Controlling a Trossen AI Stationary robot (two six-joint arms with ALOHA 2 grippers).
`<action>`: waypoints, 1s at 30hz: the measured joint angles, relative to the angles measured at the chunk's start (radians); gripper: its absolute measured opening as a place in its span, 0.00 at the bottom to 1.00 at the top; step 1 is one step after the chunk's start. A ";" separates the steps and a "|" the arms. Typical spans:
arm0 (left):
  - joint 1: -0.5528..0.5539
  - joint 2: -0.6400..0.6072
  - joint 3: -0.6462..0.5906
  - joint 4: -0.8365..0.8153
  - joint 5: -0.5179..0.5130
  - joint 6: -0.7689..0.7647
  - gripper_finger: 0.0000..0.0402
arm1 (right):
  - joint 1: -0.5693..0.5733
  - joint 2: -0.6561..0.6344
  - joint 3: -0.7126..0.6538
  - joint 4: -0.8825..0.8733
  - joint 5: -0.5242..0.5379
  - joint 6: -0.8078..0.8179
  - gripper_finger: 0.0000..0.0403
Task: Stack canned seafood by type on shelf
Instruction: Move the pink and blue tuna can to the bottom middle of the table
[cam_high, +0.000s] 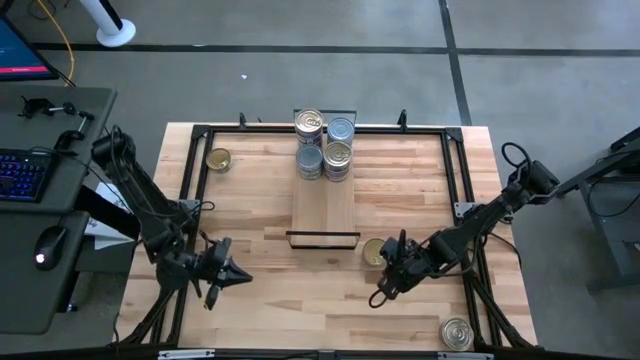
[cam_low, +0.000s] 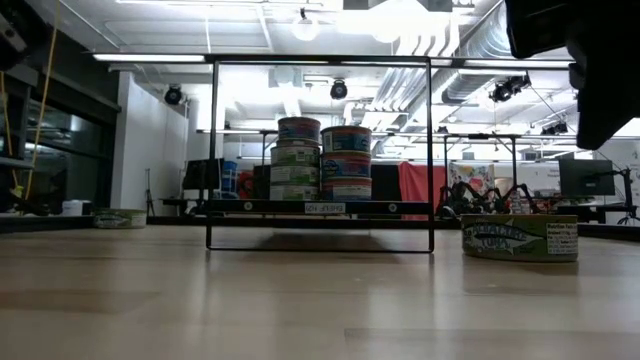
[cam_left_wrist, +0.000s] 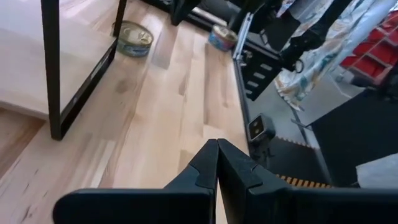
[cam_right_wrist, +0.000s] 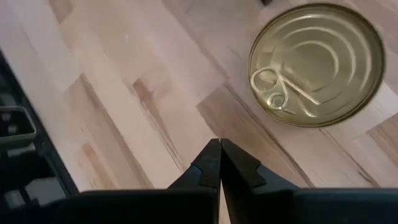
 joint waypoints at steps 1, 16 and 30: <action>0.002 0.014 0.000 0.000 0.000 -0.009 0.00 | 0.000 0.000 0.000 0.000 -0.013 -0.016 0.00; 0.038 0.463 0.288 -0.019 0.072 0.033 0.00 | 0.033 0.000 -0.001 0.024 -0.041 -0.231 0.00; 0.030 0.459 0.514 -0.309 -0.067 -0.017 0.00 | -0.041 0.000 -0.003 -0.090 0.193 -0.292 0.00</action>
